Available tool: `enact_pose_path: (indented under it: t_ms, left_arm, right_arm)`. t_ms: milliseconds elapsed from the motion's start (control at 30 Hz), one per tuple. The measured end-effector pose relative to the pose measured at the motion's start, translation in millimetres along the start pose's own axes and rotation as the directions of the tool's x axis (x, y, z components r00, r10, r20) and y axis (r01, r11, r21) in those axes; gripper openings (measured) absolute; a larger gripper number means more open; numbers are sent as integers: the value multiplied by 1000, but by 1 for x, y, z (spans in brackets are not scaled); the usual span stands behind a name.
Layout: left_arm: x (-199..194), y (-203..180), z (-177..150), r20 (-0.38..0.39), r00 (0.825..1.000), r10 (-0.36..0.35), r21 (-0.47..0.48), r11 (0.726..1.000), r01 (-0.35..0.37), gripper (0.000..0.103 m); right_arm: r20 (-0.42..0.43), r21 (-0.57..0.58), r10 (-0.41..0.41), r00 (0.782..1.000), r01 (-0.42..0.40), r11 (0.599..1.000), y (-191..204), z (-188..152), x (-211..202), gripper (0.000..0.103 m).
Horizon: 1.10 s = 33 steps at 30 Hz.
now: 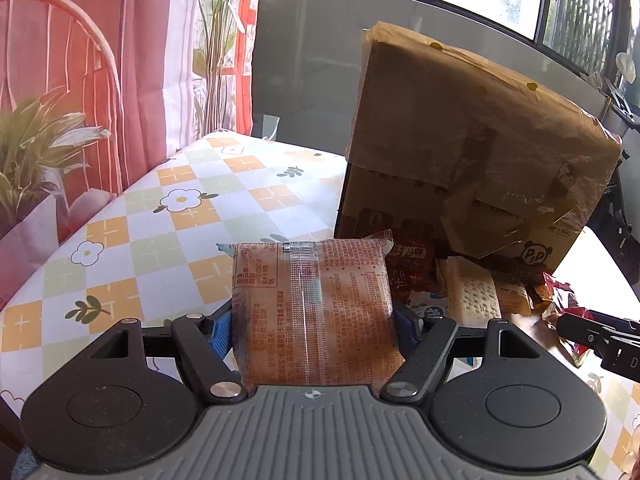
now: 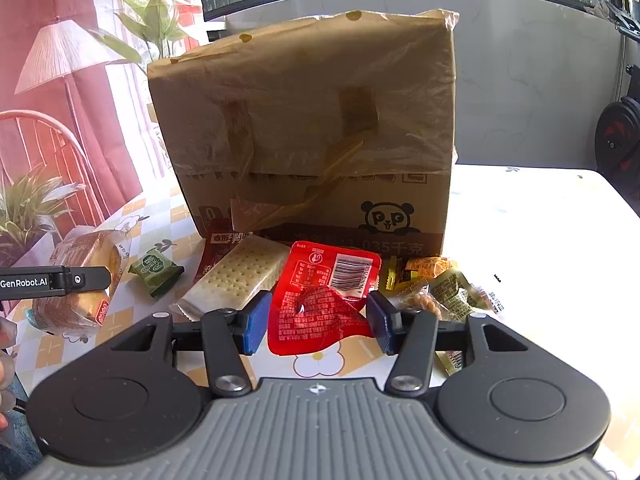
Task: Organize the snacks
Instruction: 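Lift both held packets and carry them up over the lined box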
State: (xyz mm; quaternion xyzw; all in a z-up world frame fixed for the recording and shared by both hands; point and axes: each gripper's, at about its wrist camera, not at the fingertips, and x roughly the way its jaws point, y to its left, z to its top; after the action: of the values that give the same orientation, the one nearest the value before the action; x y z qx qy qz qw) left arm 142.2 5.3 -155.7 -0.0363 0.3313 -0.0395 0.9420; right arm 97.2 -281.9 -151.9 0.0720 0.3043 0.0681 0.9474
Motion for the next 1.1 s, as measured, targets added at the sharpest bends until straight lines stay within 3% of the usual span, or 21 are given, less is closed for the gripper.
enact_pose_path:
  t_ms: [300, 533, 767, 1100]
  left_arm:
    - [-7, -1, 12, 32, 999, 1, 14, 1000, -2, 77]
    - [-24, -8, 37, 121, 993, -7, 49, 999, 1, 77]
    - [-35, -20, 57, 158, 987, -39, 84, 996, 26, 77]
    - [-45, -52, 128, 236, 964, -124, 192, 978, 79, 77]
  right_arm:
    - [53, -4, 19, 998, -19, 1000, 1, 12, -12, 54]
    - [126, -17, 37, 991, -36, 999, 0, 28, -28, 54]
    - [175, -47, 63, 983, -55, 997, 2, 48, -42, 54]
    - [282, -145, 103, 954, -64, 987, 6, 114, -53, 54]
